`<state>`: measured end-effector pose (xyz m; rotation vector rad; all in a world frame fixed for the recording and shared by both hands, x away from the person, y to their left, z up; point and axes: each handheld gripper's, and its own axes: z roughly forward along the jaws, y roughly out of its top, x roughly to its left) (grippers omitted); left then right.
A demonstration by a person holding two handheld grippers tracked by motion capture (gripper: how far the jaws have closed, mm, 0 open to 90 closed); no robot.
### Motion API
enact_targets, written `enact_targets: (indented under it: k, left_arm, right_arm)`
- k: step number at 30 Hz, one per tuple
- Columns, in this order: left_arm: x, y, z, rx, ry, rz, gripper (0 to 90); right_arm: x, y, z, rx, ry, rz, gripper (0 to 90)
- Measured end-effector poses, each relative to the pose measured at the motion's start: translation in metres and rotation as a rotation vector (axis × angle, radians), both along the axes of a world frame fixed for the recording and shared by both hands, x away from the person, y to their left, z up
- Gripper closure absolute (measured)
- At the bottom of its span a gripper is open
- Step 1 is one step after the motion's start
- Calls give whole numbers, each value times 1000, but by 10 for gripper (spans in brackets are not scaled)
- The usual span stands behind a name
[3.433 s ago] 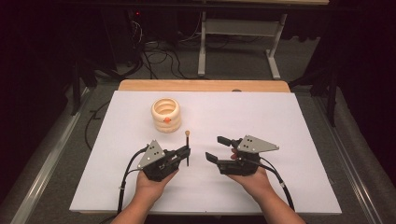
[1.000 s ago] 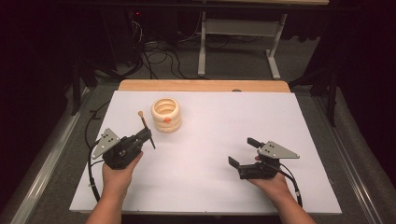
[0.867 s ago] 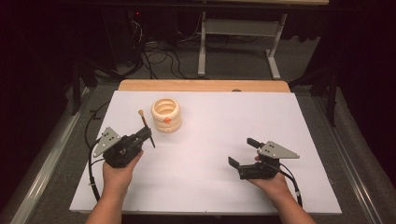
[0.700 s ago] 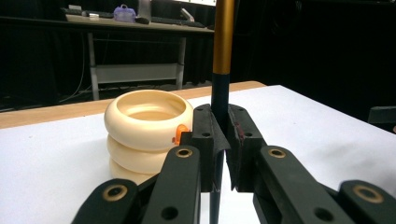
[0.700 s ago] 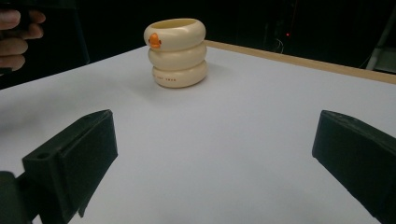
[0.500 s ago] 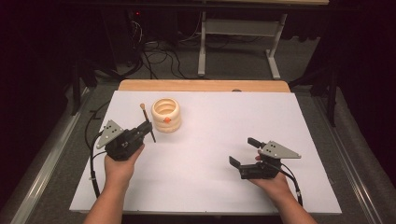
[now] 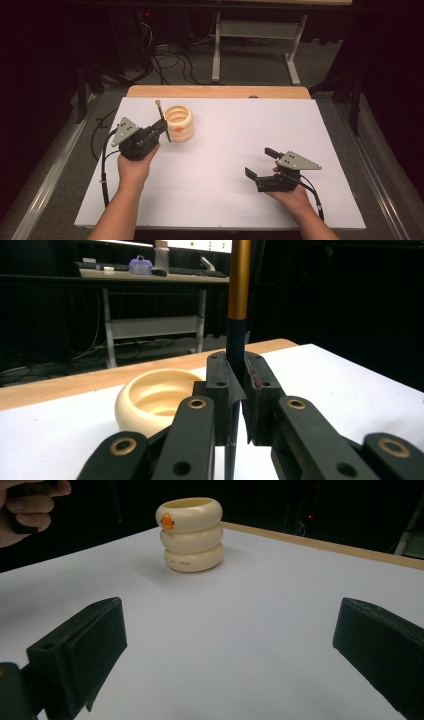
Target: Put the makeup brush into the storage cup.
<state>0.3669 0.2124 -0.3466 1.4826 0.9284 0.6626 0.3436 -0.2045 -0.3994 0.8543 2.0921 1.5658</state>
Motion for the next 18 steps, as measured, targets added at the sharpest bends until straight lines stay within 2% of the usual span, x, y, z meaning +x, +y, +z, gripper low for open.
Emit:
enact_targets:
  k: [7,14,18]
  left_arm:
    - [15,-10,9,20,-12,16,832]
    - [33,-17,12,-6,-10,34,832]
    - [40,-18,16,0,-16,38,833]
  right_arm:
    - [0,2,-1,-5,-4,8,23]
    - [-1,2,-2,-2,0,11,26]
    - [0,3,-3,-7,6,12,28]
